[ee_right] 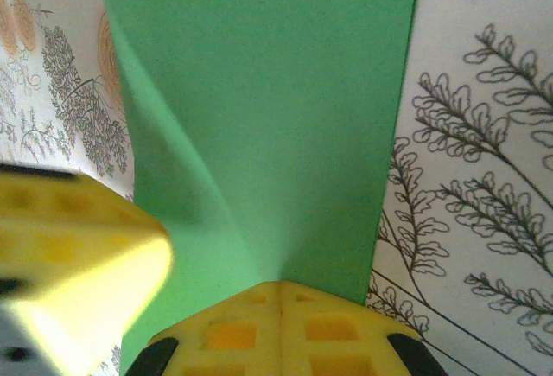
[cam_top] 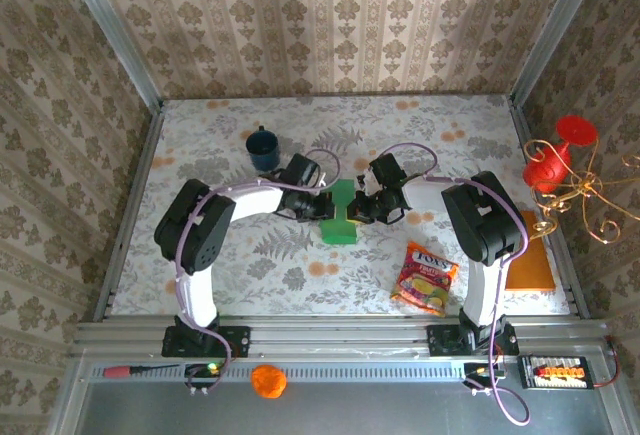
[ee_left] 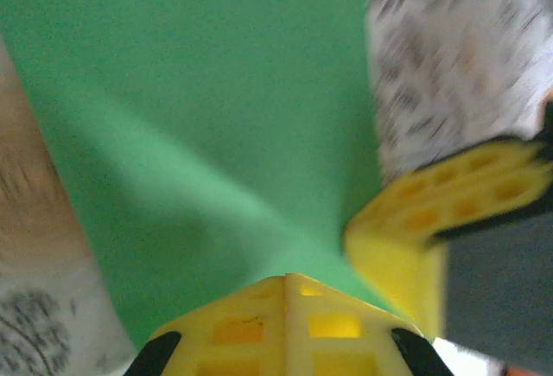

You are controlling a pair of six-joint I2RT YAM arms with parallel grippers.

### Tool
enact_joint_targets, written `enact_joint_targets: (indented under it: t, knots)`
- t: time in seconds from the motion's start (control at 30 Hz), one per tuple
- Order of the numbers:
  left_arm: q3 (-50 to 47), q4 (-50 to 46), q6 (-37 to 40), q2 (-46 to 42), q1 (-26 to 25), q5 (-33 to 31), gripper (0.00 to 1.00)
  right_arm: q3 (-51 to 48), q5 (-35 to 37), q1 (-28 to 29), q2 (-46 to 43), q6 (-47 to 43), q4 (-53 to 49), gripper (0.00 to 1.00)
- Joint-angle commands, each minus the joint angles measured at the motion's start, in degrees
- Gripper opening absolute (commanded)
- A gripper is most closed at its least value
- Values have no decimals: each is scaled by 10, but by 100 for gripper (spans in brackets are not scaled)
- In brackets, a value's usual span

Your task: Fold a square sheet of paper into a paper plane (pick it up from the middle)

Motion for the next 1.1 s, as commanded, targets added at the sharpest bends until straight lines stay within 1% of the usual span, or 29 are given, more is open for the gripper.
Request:
enact_joint_targets:
  t: [0.0, 0.2, 0.37, 0.5, 0.63, 0.77, 0.83, 0.93, 1.07]
  knots:
    - [-8, 31, -31, 3, 2, 24, 0, -54, 201, -5, 86, -7, -139, 0]
    - [7, 19, -25, 23, 2, 33, 0, -55, 202, -5, 85, -9, -141, 0]
    - [-13, 11, -7, 22, 10, 36, 0, -54, 205, -5, 87, -9, -143, 0]
    - [-55, 22, -3, 7, 36, 46, 0, -53, 209, -5, 90, -8, -146, 0]
    - [-96, 15, 21, -18, 68, 53, 0, -52, 212, -5, 91, -5, -147, 0]
    - [-111, 7, 31, -51, 91, 59, 0, -53, 210, -5, 92, -7, -148, 0]
    - [-108, 17, 21, -67, 86, 68, 0, -52, 209, -5, 93, -8, -148, 0]
    - [-96, 46, -9, -77, 63, 74, 0, -52, 209, -5, 92, -7, -147, 0]
    - [-67, 72, -38, -49, 29, 75, 0, -53, 209, -5, 93, -7, -146, 0]
